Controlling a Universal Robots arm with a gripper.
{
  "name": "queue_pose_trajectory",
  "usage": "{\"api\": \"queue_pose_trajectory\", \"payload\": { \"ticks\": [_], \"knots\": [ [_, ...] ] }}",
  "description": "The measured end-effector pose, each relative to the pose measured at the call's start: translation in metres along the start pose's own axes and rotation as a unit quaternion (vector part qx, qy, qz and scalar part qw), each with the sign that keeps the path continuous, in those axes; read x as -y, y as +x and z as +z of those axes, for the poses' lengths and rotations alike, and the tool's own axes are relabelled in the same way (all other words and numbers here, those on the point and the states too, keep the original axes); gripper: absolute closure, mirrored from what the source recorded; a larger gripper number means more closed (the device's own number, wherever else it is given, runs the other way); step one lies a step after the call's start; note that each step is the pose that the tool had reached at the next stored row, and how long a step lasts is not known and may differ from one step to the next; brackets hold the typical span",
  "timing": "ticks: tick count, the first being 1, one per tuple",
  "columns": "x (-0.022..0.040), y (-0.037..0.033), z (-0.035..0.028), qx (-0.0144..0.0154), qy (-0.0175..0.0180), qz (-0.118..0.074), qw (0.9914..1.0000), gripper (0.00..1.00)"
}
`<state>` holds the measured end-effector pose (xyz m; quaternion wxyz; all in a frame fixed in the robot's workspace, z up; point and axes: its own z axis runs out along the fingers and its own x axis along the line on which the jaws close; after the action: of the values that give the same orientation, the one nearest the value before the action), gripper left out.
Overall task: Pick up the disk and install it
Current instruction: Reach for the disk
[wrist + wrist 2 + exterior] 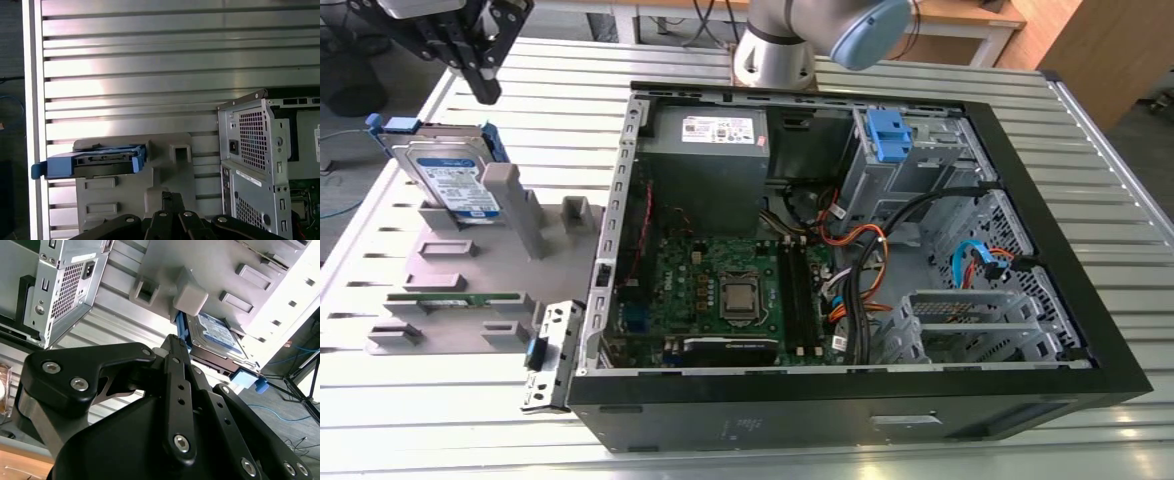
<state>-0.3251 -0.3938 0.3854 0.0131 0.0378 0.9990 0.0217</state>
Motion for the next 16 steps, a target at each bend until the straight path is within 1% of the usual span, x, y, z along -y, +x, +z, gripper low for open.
{"api": "queue_pose_trajectory", "payload": {
  "ticks": [16],
  "knots": [
    [-0.0026,0.0274,0.0036,0.0000,0.0000,0.000,1.00000,0.89]
  ]
}}
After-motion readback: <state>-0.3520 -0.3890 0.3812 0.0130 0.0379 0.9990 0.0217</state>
